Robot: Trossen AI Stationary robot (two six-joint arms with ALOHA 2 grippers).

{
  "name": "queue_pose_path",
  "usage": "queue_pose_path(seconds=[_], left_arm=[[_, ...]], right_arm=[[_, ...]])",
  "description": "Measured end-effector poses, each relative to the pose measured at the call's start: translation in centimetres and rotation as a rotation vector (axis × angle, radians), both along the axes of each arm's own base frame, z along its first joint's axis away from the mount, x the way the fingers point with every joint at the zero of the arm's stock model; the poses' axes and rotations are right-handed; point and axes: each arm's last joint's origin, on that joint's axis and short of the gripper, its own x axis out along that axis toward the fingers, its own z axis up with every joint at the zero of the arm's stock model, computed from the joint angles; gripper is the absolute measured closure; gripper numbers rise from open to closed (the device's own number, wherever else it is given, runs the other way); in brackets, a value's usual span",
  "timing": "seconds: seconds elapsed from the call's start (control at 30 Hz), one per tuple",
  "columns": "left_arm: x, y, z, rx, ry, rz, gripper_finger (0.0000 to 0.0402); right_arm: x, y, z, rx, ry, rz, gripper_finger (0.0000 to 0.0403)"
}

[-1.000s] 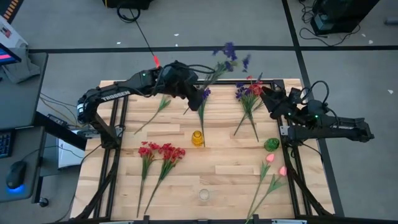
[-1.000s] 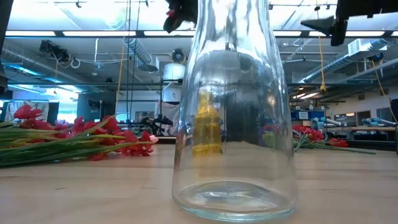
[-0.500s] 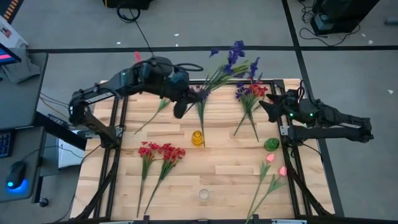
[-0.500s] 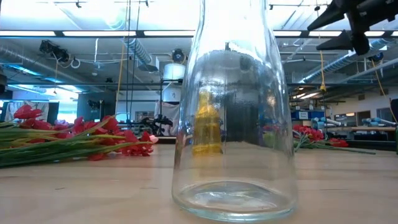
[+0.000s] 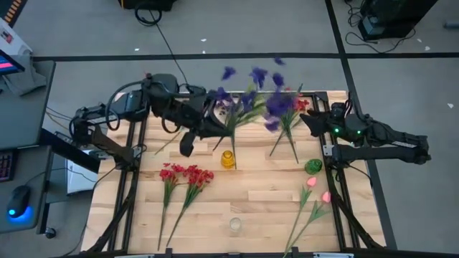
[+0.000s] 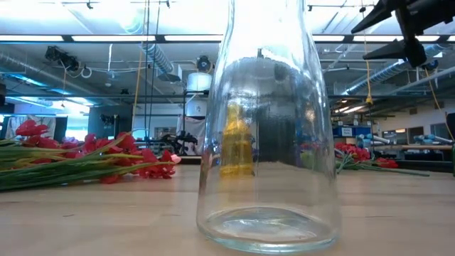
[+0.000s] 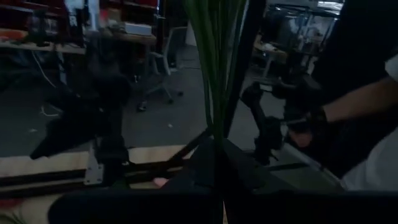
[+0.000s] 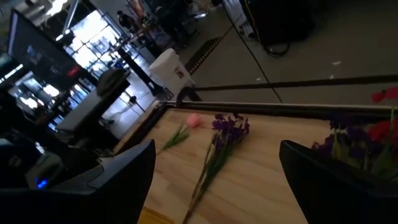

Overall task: Sort flowers into vase by color
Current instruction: Put the left purple flower into the transparent vase

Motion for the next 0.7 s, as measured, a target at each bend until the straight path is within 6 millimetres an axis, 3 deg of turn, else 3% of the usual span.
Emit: queue_pose_path(seconds=[0.23, 0.47, 0.6, 0.7], left_arm=[[-3.0, -0.5, -2.7, -0.077, -0.183, 0.028, 0.0387], [-4.2, -1.7, -10.4, -0.306, -0.345, -0.008, 0.0387], [-4.3, -3.8, -14.5, -0.277, -0.419, -0.077, 0.0387], [-4.1, -5.1, -17.7, -0.199, -0.354, -0.076, 0.0387]], right_arm=[[0.1, 0.1, 0.1, 0.057, -0.050, 0.010, 0.0051], [0.2, 0.1, 0.2, 0.064, -0.064, 0.011, 0.0051], [0.5, 0.0, 0.1, 0.100, -0.074, 0.000, 0.0051], [0.9, 0.0, -0.1, 0.130, -0.075, -0.010, 0.0051]])
